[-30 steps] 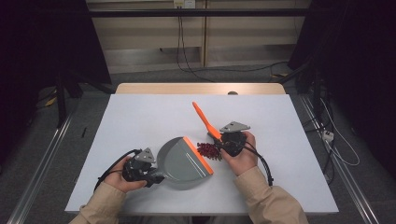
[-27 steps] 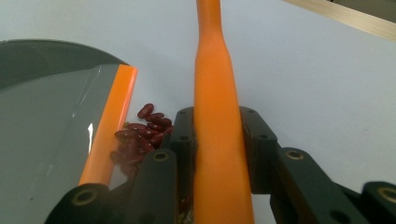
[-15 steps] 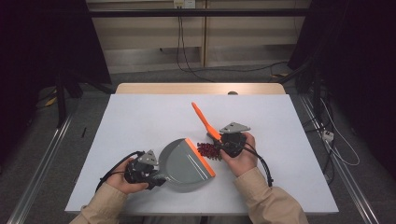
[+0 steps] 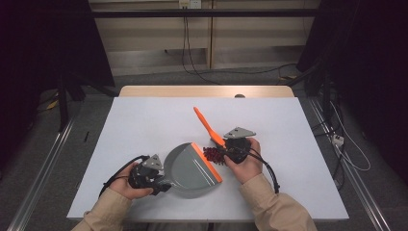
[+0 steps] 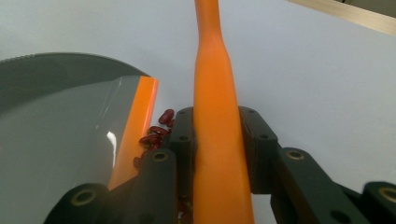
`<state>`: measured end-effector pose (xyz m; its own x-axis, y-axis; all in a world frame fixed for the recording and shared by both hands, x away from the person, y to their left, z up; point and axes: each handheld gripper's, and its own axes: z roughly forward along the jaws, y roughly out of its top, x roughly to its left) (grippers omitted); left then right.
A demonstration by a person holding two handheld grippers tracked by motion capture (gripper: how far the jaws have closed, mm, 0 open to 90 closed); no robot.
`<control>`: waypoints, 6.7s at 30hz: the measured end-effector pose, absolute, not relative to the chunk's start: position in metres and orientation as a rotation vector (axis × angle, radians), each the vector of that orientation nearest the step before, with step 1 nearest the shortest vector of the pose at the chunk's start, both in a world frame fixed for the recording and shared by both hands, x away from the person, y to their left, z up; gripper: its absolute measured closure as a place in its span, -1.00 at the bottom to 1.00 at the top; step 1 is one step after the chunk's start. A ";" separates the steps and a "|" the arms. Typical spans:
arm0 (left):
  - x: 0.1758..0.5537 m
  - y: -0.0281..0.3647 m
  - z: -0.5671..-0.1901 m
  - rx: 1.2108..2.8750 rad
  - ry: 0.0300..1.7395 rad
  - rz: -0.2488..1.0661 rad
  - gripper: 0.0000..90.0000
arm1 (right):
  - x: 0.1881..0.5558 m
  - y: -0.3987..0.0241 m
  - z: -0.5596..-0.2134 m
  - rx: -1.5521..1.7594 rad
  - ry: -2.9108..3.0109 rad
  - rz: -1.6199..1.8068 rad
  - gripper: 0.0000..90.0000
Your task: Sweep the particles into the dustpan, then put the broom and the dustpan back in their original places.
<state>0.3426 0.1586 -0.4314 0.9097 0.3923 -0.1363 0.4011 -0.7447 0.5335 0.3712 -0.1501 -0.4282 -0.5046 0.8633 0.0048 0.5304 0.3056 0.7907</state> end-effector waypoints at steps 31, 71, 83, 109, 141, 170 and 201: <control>0.343 0.156 -0.432 2.485 0.590 -0.035 0.39 | 0.358 -0.123 -0.433 1.210 2.149 1.182 0.56; 0.342 0.159 -0.431 2.476 0.591 -0.045 0.39 | 0.368 -0.139 -0.422 1.212 2.043 1.253 0.57; 0.334 0.157 -0.430 2.497 0.560 -0.058 0.39 | 0.350 -0.157 -0.436 1.221 2.032 1.159 0.57; 0.337 0.152 -0.431 2.477 0.596 -0.073 0.39 | 0.343 -0.140 -0.425 1.202 1.946 1.317 0.57; 0.343 0.155 -0.432 2.437 0.699 -0.003 0.39 | 0.356 -0.143 -0.421 1.261 1.962 1.390 0.57; 0.347 0.148 -0.437 2.430 0.689 0.150 0.41 | 0.366 -0.174 -0.422 1.346 2.154 1.128 0.58; 0.365 0.182 -0.431 2.193 0.957 0.287 0.41 | 0.365 -0.223 -0.412 1.377 1.974 1.196 0.58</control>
<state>0.3651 0.1824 -0.4313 0.7002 0.7099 -0.0761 0.5508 -0.4692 0.6903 0.3652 -0.2225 -0.4122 -0.4004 0.9096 0.1110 0.5196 0.1256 0.8451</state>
